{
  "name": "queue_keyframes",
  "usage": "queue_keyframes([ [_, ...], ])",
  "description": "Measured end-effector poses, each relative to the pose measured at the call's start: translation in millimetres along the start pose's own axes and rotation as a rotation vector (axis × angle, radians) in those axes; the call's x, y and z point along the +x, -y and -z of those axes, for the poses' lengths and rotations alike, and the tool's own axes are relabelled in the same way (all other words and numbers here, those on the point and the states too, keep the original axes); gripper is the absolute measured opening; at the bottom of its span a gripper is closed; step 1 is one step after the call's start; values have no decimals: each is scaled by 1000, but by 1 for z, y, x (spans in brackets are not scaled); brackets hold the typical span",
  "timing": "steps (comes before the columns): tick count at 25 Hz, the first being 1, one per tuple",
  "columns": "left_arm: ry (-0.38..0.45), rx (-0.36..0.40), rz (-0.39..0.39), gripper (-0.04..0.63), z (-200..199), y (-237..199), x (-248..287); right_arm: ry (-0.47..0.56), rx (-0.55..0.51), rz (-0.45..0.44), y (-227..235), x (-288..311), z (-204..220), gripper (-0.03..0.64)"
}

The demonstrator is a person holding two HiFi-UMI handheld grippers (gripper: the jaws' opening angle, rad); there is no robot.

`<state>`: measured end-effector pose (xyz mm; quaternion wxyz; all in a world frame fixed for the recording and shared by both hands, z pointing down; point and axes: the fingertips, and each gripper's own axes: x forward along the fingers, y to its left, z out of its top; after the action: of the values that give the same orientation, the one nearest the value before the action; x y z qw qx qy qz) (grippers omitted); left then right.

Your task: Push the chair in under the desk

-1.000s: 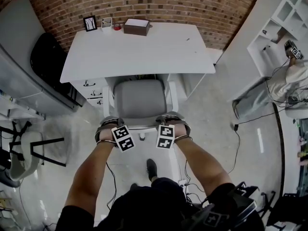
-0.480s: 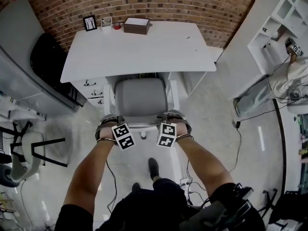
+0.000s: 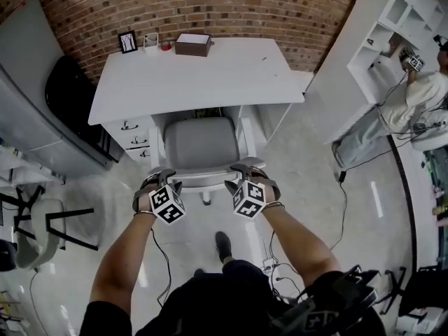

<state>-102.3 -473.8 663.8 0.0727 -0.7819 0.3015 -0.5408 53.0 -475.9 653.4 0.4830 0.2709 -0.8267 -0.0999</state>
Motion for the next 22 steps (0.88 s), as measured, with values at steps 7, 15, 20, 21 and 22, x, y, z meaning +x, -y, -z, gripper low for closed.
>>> queue_keyframes([
  [7,214,-190,-64,156,-3,18,-69,110,251,79,-12,-60,-20,150],
  [15,402,-440,-81,93,12,48,-143,242,460,184,-34,-117,-51,77],
  [20,530,-564,-45,13,14,66,-193,336,540,234,-49,-156,-74,43],
  [21,553,-586,-38,9,15,70,-202,356,555,240,-54,-165,-78,37],
  [22,568,-605,-43,8,17,73,-211,374,568,245,-58,-173,-82,34],
])
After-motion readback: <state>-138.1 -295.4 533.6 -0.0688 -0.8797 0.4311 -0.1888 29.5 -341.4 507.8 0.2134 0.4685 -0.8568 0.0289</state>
